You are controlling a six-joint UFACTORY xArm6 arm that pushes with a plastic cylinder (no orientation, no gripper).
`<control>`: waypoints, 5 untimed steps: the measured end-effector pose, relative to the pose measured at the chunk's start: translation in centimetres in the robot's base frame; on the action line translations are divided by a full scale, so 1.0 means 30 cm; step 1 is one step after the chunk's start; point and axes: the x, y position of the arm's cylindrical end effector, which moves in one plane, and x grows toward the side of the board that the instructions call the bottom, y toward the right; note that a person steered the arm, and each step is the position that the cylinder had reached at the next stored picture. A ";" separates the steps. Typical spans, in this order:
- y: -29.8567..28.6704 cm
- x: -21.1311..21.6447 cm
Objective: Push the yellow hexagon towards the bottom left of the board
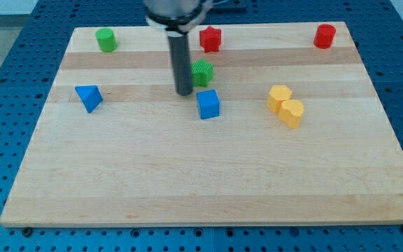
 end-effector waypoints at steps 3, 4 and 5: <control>0.463 -0.030; 0.578 -0.012; 0.596 0.063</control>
